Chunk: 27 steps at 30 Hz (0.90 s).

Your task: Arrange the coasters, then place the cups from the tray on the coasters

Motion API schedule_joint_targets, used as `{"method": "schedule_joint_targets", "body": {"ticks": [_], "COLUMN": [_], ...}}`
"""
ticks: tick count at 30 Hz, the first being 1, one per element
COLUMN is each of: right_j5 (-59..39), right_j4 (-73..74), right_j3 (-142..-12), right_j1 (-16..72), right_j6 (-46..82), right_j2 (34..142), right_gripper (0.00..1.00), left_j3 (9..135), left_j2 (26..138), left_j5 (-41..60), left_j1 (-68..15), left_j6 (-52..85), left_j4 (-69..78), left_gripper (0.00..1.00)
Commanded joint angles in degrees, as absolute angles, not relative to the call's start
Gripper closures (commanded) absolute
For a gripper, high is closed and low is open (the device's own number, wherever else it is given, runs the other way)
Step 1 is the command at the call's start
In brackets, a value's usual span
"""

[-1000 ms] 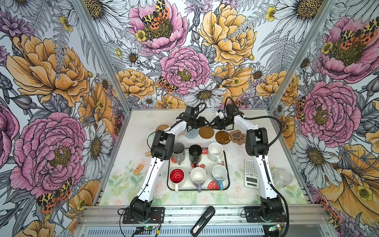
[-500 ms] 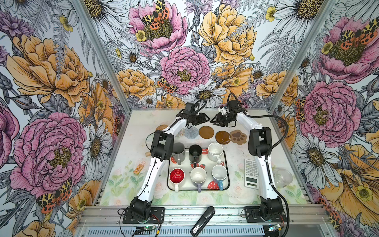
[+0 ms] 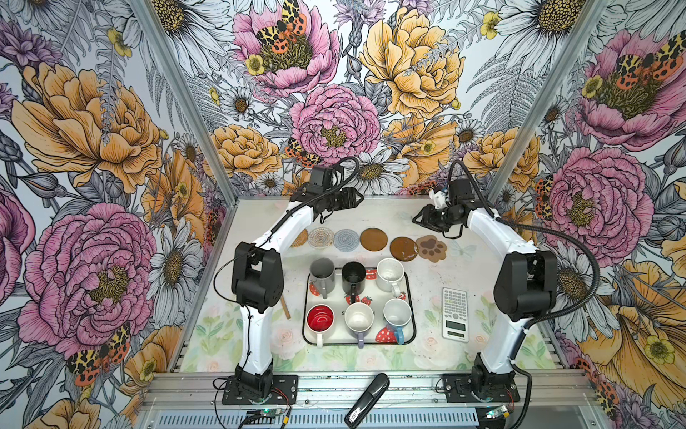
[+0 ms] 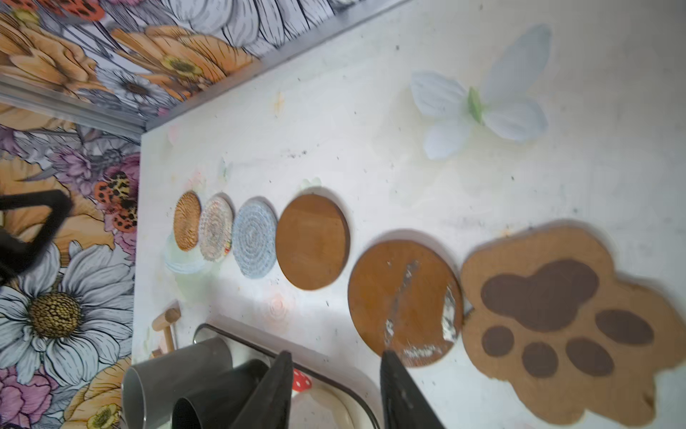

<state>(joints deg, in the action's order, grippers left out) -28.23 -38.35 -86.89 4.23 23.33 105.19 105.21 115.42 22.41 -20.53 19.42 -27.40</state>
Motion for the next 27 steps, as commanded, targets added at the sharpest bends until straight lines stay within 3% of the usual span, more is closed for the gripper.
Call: {"method": "schedule_joint_targets", "body": {"ticks": [1, 6, 11, 27], "right_j5": [-24.54, -22.72, -21.41, -20.40], "right_j4": [-33.58, -29.06, -23.47, -16.17], "right_j3": [-77.53, -66.68, -59.43, -57.23], "right_j1": [4.88, 6.24, 7.64, 10.22], "right_j6": [25.39, 30.00, 35.09, 39.93], "right_j2": [98.95, 92.22, 89.04, 97.03], "right_gripper": [0.58, 0.58, 0.58, 0.54], "left_j3": [98.50, 89.15, 84.03, 81.09], "left_j2": [110.17, 100.77, 96.24, 93.91], "left_j5": [13.12, 3.93, 1.87, 1.49], "left_j1": [-21.30, -21.52, -21.75, -22.04], "left_j6": [13.93, 14.00, 13.95, 15.03], "left_j4": [-33.14, -34.45, -34.46, -34.37], "left_gripper": [0.37, 0.36, 0.36, 0.36]}}
